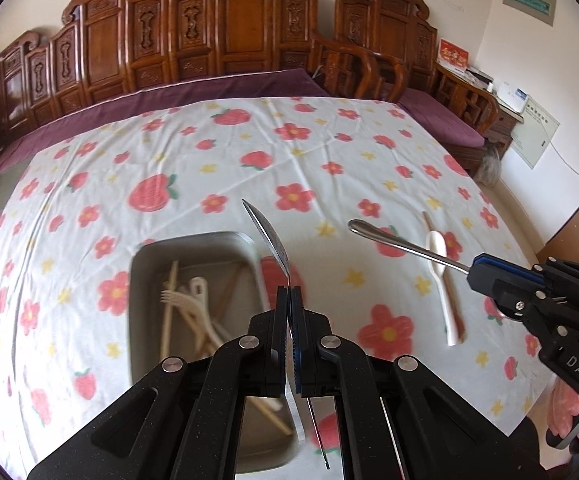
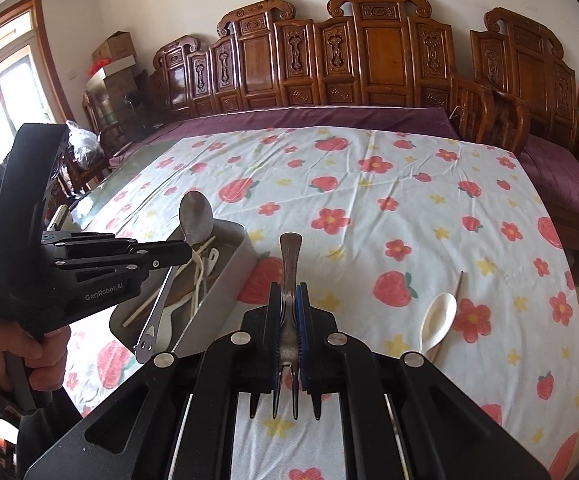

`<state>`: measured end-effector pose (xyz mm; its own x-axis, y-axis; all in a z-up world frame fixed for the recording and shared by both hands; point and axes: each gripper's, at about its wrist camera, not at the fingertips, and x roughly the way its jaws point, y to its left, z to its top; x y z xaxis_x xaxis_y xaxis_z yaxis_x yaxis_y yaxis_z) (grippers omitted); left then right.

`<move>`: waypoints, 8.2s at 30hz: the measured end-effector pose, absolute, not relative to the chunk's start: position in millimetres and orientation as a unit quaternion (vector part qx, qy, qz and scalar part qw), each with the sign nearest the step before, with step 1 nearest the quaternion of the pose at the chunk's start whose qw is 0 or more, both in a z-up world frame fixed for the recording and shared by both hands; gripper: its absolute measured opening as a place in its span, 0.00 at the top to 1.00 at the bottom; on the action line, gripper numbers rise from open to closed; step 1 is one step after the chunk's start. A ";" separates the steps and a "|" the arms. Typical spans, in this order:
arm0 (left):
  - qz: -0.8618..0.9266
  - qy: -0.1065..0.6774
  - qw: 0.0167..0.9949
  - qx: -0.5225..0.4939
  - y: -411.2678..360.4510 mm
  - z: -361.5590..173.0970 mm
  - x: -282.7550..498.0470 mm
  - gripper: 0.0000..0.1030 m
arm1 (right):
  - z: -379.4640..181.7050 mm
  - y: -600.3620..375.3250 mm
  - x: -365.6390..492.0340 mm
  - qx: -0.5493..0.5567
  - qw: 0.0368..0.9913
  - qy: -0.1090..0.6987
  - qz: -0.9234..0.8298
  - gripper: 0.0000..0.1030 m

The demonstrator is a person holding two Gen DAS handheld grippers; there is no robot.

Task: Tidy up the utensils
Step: 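Lower the spoon into the tray and open the left tool while the right tool carries the fork, then lower the silver fork into the tray and open the right tool, then move the right tool to the wooden chopstick and grasp it, then grasp the white plastic spoon by its handle with the left tool while the right tool holds the chopstick, then carry the spoon and chopstick over the tray and lower them in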

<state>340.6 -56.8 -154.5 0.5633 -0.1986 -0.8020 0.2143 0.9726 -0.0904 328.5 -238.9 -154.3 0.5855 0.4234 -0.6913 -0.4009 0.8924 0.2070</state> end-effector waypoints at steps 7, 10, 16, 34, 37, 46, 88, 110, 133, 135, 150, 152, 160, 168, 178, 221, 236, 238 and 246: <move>-0.099 0.463 0.881 0.008 -25.8 -165.9 344.3 0.99 | -155.8 -216.4 329.5 0.003 0.886 0.396 0.240 0.91; -0.094 0.469 0.878 0.010 -18.4 -172.9 346.5 0.99 | -155.2 -208.4 329.3 0.002 0.886 0.396 0.243 0.91; -0.086 0.480 0.873 0.010 -10.7 -187.6 349.0 0.99 | -156.1 -191.0 326.8 -0.008 0.883 0.398 0.249 0.91; -0.077 0.450 0.890 0.007 41.0 -168.3 320.3 0.76 | -165.9 -116.8 333.7 -0.036 0.870 0.411 0.272 0.91; -0.072 0.448 0.891 0.005 54.3 -165.5 314.3 0.75 | -174.3 -98.7 338.4 -0.047 0.865 0.421 0.268 0.91; -0.051 0.433 0.900 0.017 90.2 -157.4 300.8 0.52 | -196.2 -60.2 356.2 -0.075 0.869 0.441 0.211 0.91; -0.086 0.407 0.909 0.033 59.2 -151.6 270.7 0.10 | -171.3 -149.9 329.2 -0.005 0.884 0.420 0.206 0.91; -0.178 0.407 0.894 0.051 -81.1 -168.4 275.2 0.10 | -261.5 -332.5 350.6 -0.004 0.879 0.469 0.085 0.73; -0.189 0.431 0.881 0.056 -130.8 -188.1 263.0 0.10 | -281.6 -347.9 358.2 -0.017 0.846 0.531 0.033 0.94; -0.191 0.433 0.879 0.058 -138.1 -189.2 264.3 0.10 | -280.5 -359.1 351.0 -0.008 0.848 0.528 0.032 0.94; -0.189 0.470 0.858 0.082 -216.0 -229.2 309.9 0.10 | -247.2 -398.3 330.7 0.029 0.873 0.483 0.056 0.94; -0.187 0.475 0.856 0.077 -225.0 -234.0 319.6 0.10 | -247.5 -401.5 331.1 0.029 0.874 0.482 0.055 0.94; -0.184 0.501 0.842 0.081 -262.7 -245.9 351.8 0.42 | -263.6 -418.8 332.0 0.035 0.869 0.491 0.042 0.94; -0.172 0.525 0.829 0.092 -278.0 -258.6 372.1 0.74 | -262.5 -423.5 332.3 0.044 0.872 0.486 0.049 0.94; -0.150 0.534 0.828 0.076 -276.2 -260.2 377.2 0.94 | -258.6 -420.8 331.8 0.040 0.874 0.482 0.051 0.94; -0.101 0.463 0.879 0.047 -60.3 -166.0 312.5 0.94 | -186.1 -260.7 277.1 -0.051 0.887 0.412 0.202 0.94; -0.069 0.481 0.874 0.025 -1.7 -188.5 323.0 0.94 | -167.7 -200.4 274.9 -0.069 0.882 0.399 0.242 0.94; -0.068 0.481 0.874 0.021 2.1 -191.7 325.4 0.94 | -165.7 -189.6 275.2 -0.071 0.882 0.397 0.245 0.94; -0.071 0.481 0.874 0.004 13.1 -196.6 328.5 0.90 | -174.1 -162.1 278.1 -0.062 0.874 0.408 0.255 0.94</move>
<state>328.5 13.1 -196.6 0.5271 -0.1204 -0.8413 0.1286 0.9898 -0.0610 278.1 -162.1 -174.1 0.5372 0.3947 -0.7454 -0.4962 0.8625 0.0991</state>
